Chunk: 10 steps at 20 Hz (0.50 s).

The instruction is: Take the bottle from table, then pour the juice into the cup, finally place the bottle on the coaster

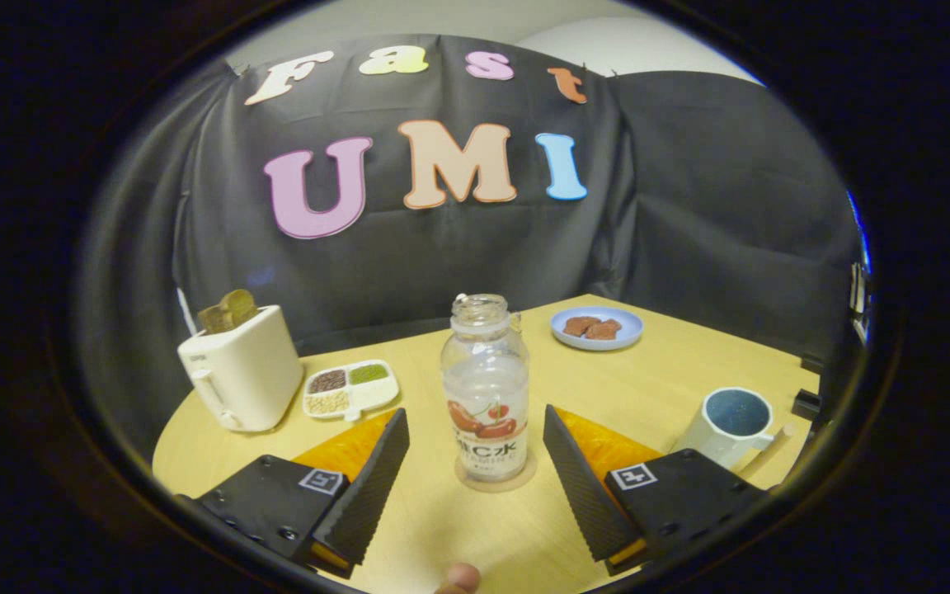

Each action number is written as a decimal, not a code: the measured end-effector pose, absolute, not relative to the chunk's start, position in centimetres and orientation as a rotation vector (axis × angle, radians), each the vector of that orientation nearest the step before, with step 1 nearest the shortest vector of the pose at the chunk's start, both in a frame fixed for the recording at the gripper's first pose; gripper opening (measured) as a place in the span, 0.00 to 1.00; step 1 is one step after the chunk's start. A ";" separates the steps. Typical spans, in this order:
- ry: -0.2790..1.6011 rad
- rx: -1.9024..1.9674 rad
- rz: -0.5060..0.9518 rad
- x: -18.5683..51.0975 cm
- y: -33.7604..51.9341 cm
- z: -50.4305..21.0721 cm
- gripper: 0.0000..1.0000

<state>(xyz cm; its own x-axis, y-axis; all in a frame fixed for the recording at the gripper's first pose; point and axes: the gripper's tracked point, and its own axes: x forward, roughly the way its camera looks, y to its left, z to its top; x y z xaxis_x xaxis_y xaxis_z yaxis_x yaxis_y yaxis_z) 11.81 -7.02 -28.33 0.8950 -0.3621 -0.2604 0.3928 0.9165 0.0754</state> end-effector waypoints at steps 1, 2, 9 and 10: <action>0.258 0.130 -0.364 11.0 -6.7 -27.9 1.00; 0.268 0.128 -0.341 10.1 -6.6 -27.3 1.00; 0.294 0.033 -0.257 6.1 -7.3 -24.5 1.00; 0.294 0.021 -0.241 5.8 -7.2 -24.5 1.00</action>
<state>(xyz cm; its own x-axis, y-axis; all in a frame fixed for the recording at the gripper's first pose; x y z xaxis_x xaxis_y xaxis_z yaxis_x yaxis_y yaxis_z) 5.84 -7.17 -24.45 0.9287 -0.2320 -0.2895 0.2380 0.9711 -0.0146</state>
